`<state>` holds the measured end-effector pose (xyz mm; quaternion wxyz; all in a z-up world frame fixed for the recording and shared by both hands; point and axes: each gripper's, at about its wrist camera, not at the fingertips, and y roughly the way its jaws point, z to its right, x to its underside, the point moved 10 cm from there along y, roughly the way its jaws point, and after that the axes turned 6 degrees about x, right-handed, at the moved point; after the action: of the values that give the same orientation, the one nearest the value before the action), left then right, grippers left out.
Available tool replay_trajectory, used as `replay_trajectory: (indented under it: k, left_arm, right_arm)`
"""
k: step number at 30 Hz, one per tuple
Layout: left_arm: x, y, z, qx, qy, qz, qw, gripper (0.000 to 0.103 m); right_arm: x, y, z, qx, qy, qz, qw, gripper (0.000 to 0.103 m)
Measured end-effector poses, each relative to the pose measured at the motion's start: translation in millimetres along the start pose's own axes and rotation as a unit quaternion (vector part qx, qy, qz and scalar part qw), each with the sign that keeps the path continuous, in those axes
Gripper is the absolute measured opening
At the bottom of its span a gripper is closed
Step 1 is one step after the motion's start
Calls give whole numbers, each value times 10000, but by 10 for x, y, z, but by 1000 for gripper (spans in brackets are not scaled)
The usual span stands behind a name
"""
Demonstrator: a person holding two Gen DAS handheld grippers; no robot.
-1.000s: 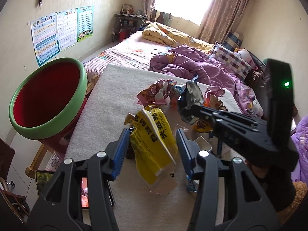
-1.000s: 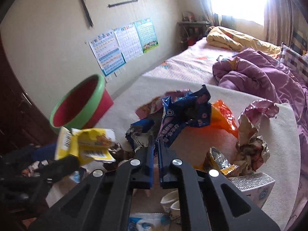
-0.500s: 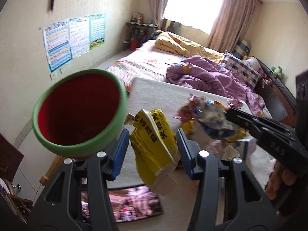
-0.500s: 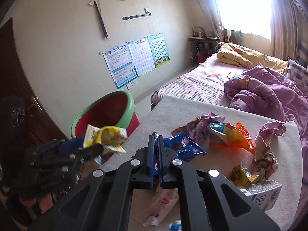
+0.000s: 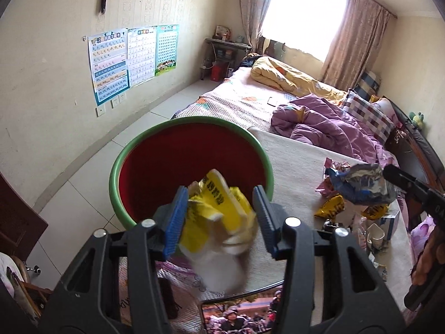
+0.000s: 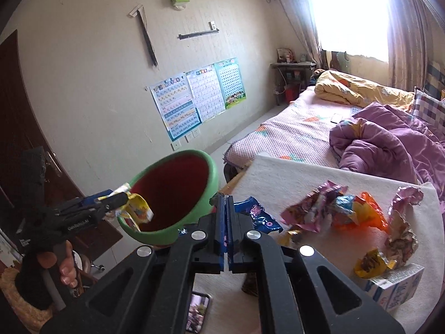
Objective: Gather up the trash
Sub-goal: 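Carry the yellow bag over the red bucket and open the left tool, then grasp the white Pocky snack box with the left tool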
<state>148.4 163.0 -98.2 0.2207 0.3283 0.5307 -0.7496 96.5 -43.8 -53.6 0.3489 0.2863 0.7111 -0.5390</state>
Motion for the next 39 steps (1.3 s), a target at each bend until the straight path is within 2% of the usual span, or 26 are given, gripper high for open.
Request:
replay_trajectory:
  k: [7,11,14,16,18,20,21,22,26,39]
  left_arm:
    - [-107,48,-247,222,-31,-35,9997,37]
    - [-241,123,-376,392,-8,-61,9992,23]
    - [-286,216,-494,444,-112,-165,9988,23]
    - [-268,269,-581,373,-132,-241,9989,24]
    - [-240,285,-630,305,-131,-235,9992,26]
    - [-211,296,-670,210,-130,-224,9994,45]
    - [-193,299,-681,192,-128,-215,9995,47]
    - [-176,296,-693,182,-121,-218,9995,49]
    - [-142,287,-721,158,-107,-206,9996,57]
    - [-209,245,-430,262,71,-96,9996,62]
  right_arm:
    - [-212,241,-594,-317,-172,134,9993,1]
    - [-266,415,-770,-474,-73,102,9988,1]
    - [-252,560,-860,-590,43,-28,9982,1]
    - [-205,672,-897,-644,146,-184,9976,5]
    - [-160,753,-916,-671,195,-302,9971,7]
    - [-126,818,-918,-623,229,-364,9971,24]
    - [-114,827,-927,-609,260,-362,9972,42]
    - [-113,830,-927,-604,297,-338,9972,47]
    - [-116,765,-933,-507,238,-279,9980,48]
    - [-62,395,-594,-219,382,-133,9989,62]
